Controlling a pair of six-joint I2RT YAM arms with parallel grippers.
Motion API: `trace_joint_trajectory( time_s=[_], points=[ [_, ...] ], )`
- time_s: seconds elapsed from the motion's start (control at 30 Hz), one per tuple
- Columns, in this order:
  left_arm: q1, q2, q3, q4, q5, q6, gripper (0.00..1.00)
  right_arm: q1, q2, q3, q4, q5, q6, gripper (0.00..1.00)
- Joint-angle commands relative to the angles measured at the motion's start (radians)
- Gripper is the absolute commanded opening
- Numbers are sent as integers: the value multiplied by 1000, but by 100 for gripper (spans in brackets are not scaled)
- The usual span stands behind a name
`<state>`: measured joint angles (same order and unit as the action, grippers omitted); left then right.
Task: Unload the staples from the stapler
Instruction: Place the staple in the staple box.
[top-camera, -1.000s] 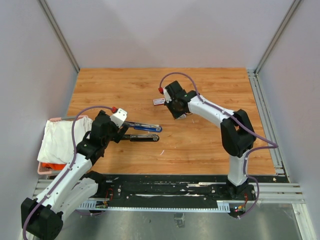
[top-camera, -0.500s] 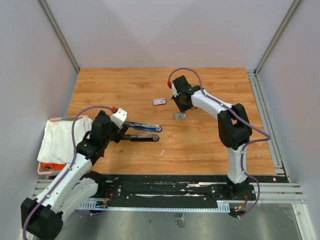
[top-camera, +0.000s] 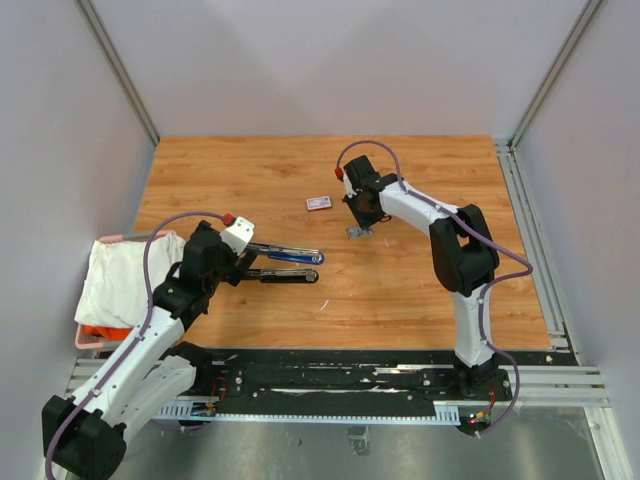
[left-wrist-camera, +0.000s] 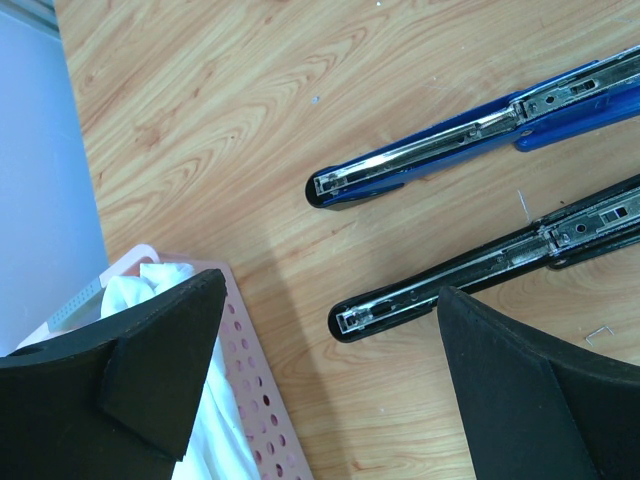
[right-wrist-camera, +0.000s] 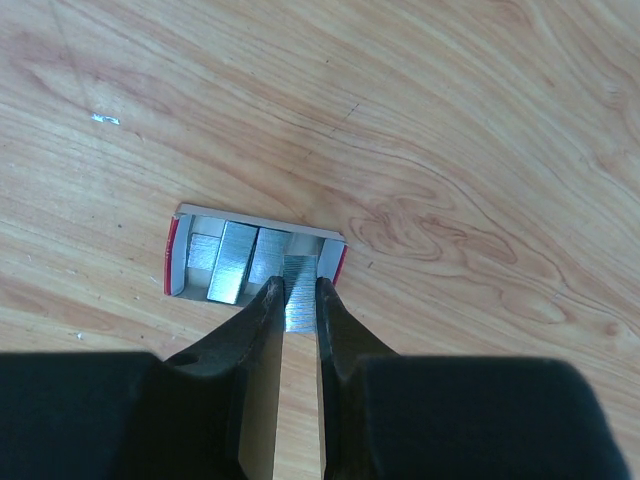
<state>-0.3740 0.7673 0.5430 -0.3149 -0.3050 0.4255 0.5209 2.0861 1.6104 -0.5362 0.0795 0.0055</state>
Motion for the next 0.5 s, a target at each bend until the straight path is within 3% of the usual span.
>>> trace_joint_trajectory(
  time_s=[0.0, 0.47],
  points=[
    [8, -15, -11, 39, 2, 9, 98, -7, 4, -8, -8, 7, 31, 16],
    [8, -13, -11, 41, 0, 8, 98, -16, 24, -11, -7, -6, 60, 17]
  ],
)
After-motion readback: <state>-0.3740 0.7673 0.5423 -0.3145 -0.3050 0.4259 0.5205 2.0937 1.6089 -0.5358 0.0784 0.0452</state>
